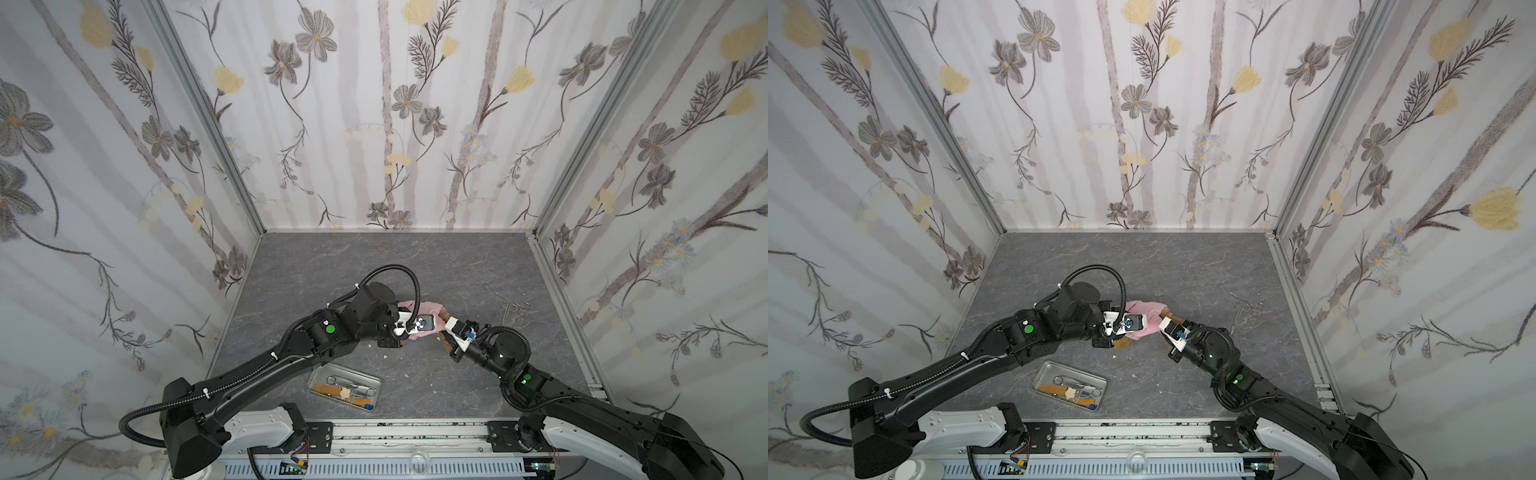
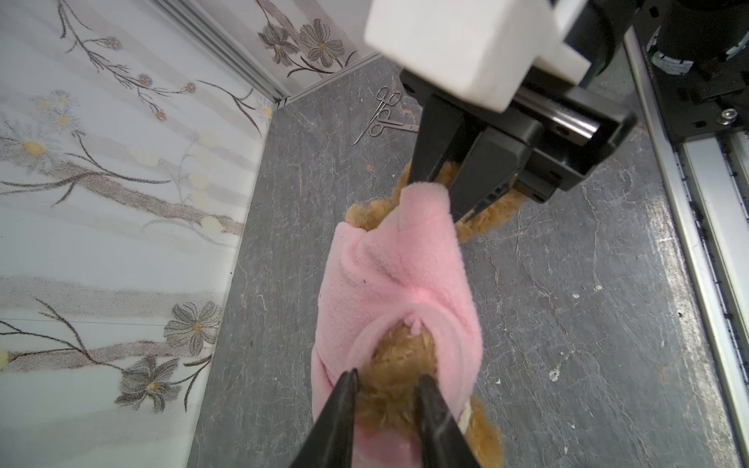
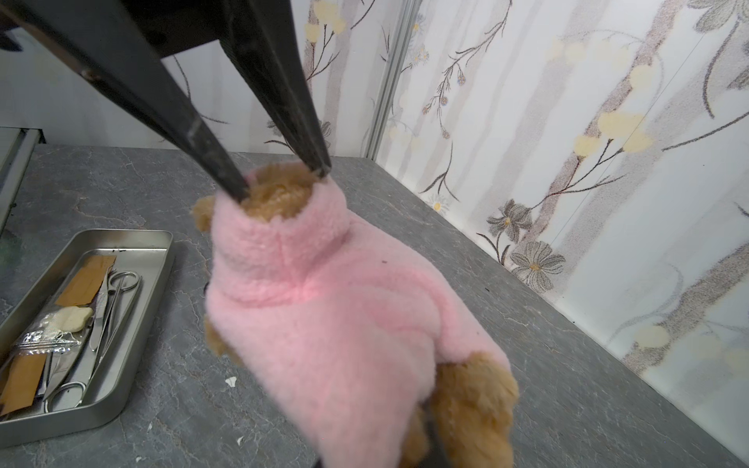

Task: Dress the teddy bear

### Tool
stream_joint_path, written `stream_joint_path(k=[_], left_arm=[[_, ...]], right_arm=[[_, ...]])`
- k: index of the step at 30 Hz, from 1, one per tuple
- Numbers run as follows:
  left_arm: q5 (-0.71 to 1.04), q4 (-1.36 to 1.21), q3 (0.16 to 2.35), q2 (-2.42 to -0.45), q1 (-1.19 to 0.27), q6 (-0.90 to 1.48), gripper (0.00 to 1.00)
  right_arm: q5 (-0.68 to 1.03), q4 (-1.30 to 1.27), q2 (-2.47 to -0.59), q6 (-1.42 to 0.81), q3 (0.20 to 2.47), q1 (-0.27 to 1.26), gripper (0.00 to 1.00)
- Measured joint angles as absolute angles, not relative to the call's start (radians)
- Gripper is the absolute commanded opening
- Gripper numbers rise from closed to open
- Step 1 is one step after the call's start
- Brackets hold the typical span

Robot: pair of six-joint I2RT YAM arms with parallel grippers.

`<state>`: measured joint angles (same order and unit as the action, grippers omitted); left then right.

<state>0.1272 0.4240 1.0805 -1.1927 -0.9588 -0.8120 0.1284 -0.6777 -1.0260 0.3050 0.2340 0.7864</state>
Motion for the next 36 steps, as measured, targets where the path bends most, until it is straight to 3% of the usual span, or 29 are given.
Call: stream_joint_path(k=[17, 20, 23, 29, 36], left_arm=[[0.154, 0.413, 1.064, -1.337, -0.976, -0.773, 0.34], [0.134, 0.4, 1.066, -1.361, -0.971, -0.751, 0.25], [0.128, 0.365, 1.058, -1.369, -0.962, -0.714, 0.01], [0.164, 0.194, 0.977, -1.267, -0.926, -0.562, 0.0], [0.165, -0.156, 0.832, -1.102, -0.898, -0.215, 0.0]], right_arm=[[0.142, -0.73, -1.098, 0.077, 0.224, 0.837, 0.0], [0.093, -0.73, -1.112, 0.007, 0.224, 0.863, 0.0], [0.056, -0.732, -1.116, -0.038, 0.218, 0.877, 0.0], [0.003, -0.868, -1.081, -0.076, 0.159, 0.878, 0.0], [-0.092, -1.032, -1.023, -0.127, 0.115, 0.865, 0.0]])
